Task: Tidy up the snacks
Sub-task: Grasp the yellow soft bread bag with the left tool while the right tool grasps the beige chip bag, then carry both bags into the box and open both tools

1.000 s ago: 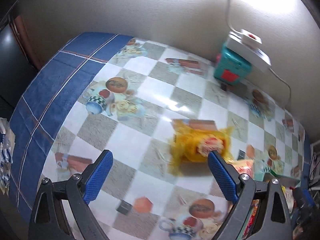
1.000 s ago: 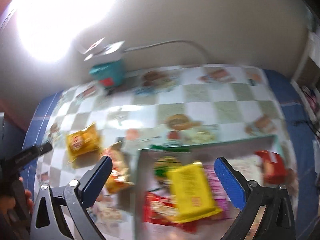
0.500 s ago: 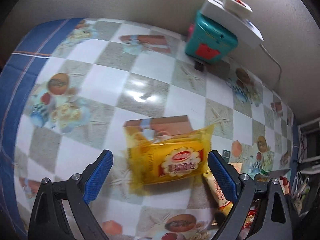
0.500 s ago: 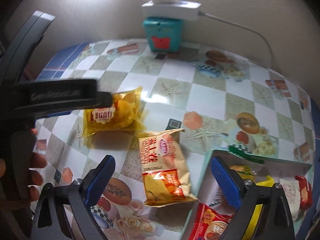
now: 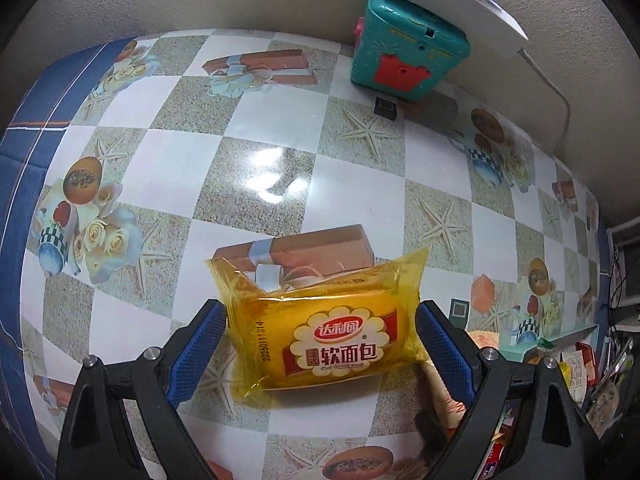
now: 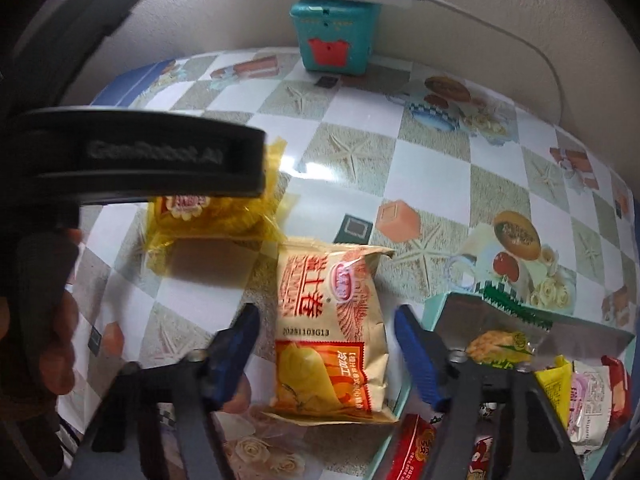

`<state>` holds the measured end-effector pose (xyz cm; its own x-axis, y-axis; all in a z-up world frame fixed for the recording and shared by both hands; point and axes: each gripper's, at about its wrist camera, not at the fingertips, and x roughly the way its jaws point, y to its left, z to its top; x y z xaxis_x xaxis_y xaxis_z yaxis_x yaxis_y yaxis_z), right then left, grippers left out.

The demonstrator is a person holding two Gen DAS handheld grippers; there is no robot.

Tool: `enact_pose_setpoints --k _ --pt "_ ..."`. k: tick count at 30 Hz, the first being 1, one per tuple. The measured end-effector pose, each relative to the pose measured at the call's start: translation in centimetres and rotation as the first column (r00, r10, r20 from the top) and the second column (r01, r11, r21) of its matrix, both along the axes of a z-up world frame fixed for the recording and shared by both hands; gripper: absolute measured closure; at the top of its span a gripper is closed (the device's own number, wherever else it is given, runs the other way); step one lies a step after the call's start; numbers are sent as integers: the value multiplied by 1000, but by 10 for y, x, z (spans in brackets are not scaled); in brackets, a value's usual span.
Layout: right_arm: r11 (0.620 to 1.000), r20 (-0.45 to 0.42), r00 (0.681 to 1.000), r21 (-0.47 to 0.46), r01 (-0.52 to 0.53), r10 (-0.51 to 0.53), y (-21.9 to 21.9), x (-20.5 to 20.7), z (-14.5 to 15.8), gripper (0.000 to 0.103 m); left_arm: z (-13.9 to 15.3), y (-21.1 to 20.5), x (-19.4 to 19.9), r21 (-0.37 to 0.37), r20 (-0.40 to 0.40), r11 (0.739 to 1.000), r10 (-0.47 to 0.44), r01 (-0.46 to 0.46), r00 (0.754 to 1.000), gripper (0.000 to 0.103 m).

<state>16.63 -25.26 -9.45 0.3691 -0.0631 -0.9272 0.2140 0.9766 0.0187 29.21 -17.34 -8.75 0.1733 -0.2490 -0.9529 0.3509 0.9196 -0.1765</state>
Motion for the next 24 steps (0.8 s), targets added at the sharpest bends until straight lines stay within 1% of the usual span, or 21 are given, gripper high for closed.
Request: enact_pose_setpoints --k 1,2,3,4,5,11,16,19,22,24 --pt "1000 -6 1000 6 7 -7 -2 -1 -2 50 0 1 -1 -5 3 1000 1 -1 1000 8" --pt "1000 -10 1000 17 15 -15 -3 -1 -3 52 -1 4 -2 -13 1 1000 5 -5 1000 9" --pt "999 -9 1000 32 22 -22 -5 -3 -4 54 -1 6 -3 -26 -4 1000 10 -10 1000 15" --pt "999 -5 1000 39 24 -24 -6 -4 -3 55 -1 8 -5 -37 -4 999 13 -13 1000 18" --pt "999 -1 1000 47 27 -27 -8 -5 -3 56 -1 11 -6 -48 -5 999 19 -19 1000 20" --pt "993 17 998 108 52 -54 -11 -16 4 56 1 16 -16 -56 -3 998 26 -26 1000 25" --pt "988 28 997 138 64 -69 -8 -33 13 56 2 32 -30 -84 -9 994 66 -67 998 28" --pt "986 35 996 153 73 -79 -5 -43 19 56 5 50 -40 -125 -31 985 116 -119 993 28" --pt "982 51 994 172 81 -92 -4 -56 28 56 10 66 -57 -186 -61 968 159 -167 985 29" --pt "978 69 992 185 92 -106 -4 -67 38 56 18 72 -71 -214 -59 959 179 -187 982 29"
